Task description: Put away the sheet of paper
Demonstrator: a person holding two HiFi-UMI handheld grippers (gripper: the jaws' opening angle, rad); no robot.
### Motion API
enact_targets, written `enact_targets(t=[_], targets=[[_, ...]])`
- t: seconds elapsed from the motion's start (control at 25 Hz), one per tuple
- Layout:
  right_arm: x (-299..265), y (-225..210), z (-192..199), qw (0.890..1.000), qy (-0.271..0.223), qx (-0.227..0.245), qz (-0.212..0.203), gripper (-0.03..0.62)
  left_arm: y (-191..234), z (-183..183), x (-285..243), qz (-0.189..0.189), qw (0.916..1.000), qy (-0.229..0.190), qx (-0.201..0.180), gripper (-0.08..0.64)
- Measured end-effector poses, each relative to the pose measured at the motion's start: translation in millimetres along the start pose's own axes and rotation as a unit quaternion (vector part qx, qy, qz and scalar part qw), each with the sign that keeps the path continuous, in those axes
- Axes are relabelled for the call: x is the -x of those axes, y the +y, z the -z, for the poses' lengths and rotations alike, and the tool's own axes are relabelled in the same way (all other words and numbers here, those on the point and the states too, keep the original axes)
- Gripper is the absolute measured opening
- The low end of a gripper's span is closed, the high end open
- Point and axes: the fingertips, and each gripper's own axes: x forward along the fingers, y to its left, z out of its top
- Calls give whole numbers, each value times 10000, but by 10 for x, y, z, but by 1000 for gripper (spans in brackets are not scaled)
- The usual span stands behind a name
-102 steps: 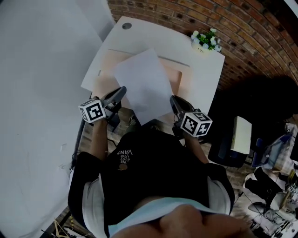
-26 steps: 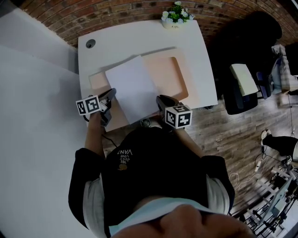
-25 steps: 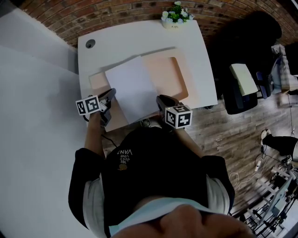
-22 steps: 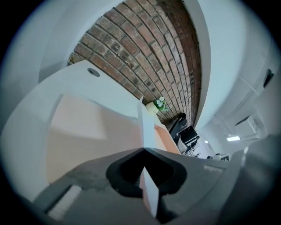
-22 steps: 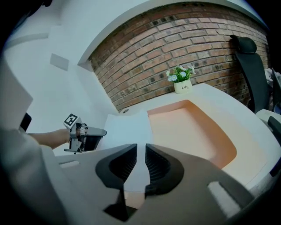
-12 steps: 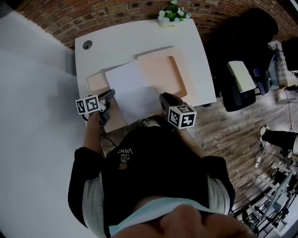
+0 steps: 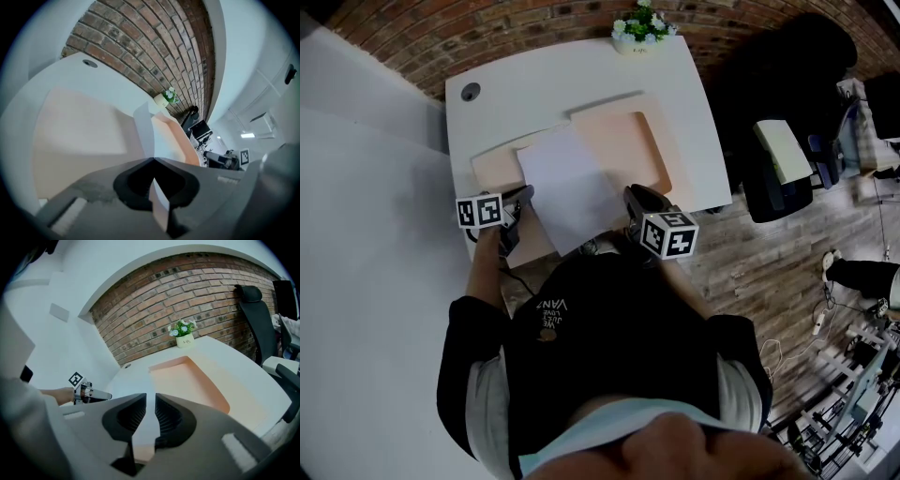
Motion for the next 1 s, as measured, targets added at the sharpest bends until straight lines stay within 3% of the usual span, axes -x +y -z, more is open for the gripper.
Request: enact_targets(t=[1.0], targets=[[165,-262,13,9999,-8,-133,52,57,-146,-162,-303,-52,9996,-201,167,2]])
